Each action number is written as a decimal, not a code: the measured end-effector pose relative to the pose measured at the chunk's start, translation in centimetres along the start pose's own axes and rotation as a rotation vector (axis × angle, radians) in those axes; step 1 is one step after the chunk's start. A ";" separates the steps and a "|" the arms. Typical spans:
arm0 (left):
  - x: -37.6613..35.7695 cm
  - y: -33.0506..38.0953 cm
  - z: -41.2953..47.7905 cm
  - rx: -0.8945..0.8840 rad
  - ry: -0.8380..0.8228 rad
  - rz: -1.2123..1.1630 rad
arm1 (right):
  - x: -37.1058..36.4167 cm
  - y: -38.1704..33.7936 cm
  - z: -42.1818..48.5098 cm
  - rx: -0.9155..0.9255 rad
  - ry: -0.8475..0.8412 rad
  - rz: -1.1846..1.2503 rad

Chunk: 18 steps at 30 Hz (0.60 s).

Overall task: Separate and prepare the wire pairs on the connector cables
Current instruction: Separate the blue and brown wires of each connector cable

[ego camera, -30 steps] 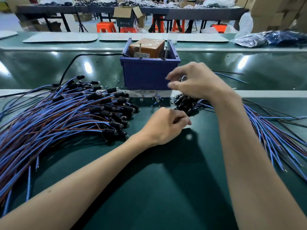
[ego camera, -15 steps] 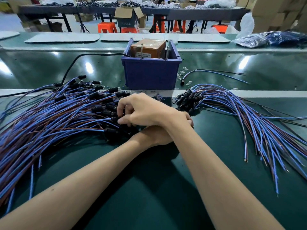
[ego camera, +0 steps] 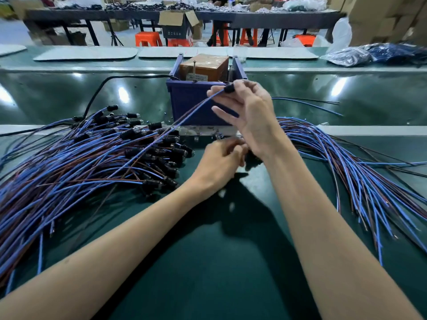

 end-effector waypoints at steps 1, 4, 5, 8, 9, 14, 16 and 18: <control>0.4 -0.2 0.1 0.027 0.053 -0.067 | 0.6 -0.4 0.0 0.017 0.019 -0.007; 1.1 -0.3 0.2 0.082 0.199 -0.240 | 1.6 -1.7 -0.3 0.063 0.101 -0.108; 1.2 -0.4 0.1 0.092 0.223 -0.280 | 1.8 -2.0 -0.3 0.074 0.127 -0.155; 1.3 0.0 0.1 0.074 0.238 -0.414 | 2.8 -3.1 -0.6 0.118 0.189 -0.224; 1.2 0.0 0.1 0.067 0.225 -0.462 | 3.4 -3.5 -0.8 0.137 0.213 -0.234; 1.1 -0.2 0.3 0.056 0.178 -0.585 | 7.3 -4.9 -1.6 0.188 0.401 -0.245; 1.1 -0.2 0.3 0.050 0.176 -0.543 | 8.4 -5.0 -1.9 0.180 0.455 -0.240; 1.2 -0.2 0.3 0.030 0.177 -0.486 | 8.9 -4.9 -2.0 0.155 0.472 -0.277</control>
Point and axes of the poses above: each hand's wrist, its own z-axis towards the middle knuckle, its own x-axis out of the back of the hand, y = z × x, the point moved 7 cm from there along z, towards the middle knuckle, and after that the axes turned 15 degrees about -x, right-handed, at the moved point
